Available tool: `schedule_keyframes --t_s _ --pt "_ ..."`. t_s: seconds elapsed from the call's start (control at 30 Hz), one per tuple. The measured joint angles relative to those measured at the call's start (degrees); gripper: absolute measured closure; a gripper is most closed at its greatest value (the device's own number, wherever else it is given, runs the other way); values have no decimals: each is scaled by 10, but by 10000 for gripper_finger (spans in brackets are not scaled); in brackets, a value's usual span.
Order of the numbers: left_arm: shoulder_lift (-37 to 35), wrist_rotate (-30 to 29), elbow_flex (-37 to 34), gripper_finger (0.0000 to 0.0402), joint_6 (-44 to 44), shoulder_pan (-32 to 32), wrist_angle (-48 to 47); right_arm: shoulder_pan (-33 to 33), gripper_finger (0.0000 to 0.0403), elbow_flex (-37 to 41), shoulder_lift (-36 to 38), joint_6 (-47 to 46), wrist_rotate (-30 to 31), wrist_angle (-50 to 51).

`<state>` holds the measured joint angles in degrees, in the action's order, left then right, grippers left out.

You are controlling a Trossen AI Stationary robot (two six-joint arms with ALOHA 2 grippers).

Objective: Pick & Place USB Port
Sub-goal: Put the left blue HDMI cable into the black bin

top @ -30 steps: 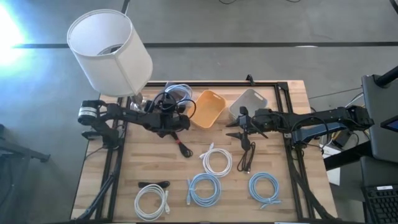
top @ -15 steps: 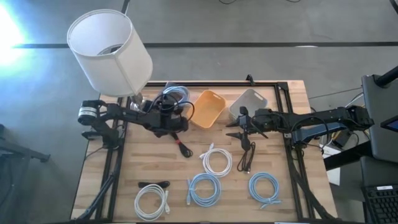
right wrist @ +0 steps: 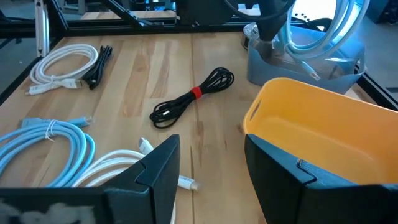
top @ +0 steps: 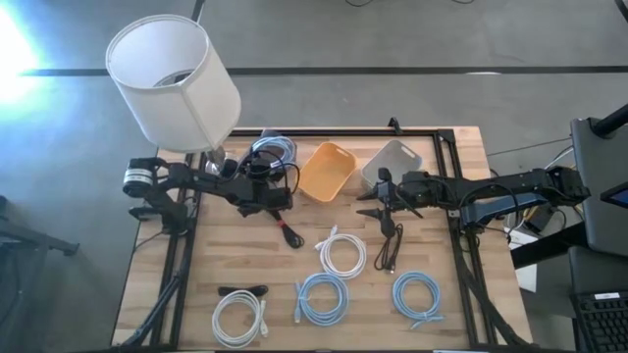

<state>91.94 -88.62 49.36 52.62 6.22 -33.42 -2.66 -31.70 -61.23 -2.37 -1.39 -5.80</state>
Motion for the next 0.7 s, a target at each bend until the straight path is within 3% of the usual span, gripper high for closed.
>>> schedule_keyframes --t_s 0.27,0.5,0.7 --pt "0 19 0 358 23 44 -1 0 225 0 0 0 0 0" --pt "0 138 -11 357 33 84 -1 0 225 0 0 1 0 -6" --pt "0 179 -22 340 52 95 -1 0 225 0 0 5 0 -9"
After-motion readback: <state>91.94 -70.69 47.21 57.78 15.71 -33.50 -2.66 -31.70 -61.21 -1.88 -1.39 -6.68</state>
